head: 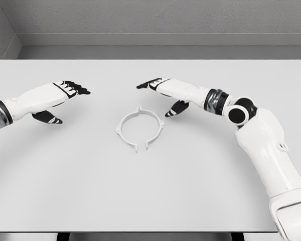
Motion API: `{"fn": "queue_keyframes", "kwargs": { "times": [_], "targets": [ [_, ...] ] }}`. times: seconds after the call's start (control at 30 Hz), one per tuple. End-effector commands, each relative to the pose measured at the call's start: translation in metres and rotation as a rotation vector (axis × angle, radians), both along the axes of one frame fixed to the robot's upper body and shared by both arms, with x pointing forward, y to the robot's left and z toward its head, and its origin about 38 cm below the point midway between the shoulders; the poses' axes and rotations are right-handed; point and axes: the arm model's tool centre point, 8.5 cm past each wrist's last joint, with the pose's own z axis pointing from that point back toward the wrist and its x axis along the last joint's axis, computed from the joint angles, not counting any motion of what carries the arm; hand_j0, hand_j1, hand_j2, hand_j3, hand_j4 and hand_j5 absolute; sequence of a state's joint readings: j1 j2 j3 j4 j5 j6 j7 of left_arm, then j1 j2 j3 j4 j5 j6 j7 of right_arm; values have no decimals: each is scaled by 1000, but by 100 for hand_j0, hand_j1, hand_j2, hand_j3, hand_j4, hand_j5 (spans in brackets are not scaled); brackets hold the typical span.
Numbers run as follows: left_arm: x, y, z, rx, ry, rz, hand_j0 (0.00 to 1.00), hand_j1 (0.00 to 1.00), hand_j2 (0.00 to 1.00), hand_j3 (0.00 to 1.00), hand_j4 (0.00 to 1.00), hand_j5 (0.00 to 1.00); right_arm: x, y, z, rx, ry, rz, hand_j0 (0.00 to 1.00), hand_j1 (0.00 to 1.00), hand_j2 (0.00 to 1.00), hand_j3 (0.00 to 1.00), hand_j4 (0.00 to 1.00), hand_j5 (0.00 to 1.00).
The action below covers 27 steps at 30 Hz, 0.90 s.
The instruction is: Assemble PVC drainage pipe clamps
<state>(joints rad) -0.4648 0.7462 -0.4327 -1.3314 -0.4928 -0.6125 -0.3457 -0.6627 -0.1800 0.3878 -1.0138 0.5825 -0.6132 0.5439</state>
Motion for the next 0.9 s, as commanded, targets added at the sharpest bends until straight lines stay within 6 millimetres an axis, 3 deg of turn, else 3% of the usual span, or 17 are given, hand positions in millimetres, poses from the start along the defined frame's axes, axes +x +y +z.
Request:
{"fn": "queue_keyframes", "kwargs": {
  "times": [0.0,0.87],
  "targets": [
    [0,1,1,-7,-1,3,100,100,100,100,100,100,1,0,-6,3,20,-8,100,100,100,100,100,100],
    [1,3,3,-10,-6,11,100,100,100,100,100,100,0,21,-9,-15,26,26,100,100,100,100,100,100]
  ]
}}
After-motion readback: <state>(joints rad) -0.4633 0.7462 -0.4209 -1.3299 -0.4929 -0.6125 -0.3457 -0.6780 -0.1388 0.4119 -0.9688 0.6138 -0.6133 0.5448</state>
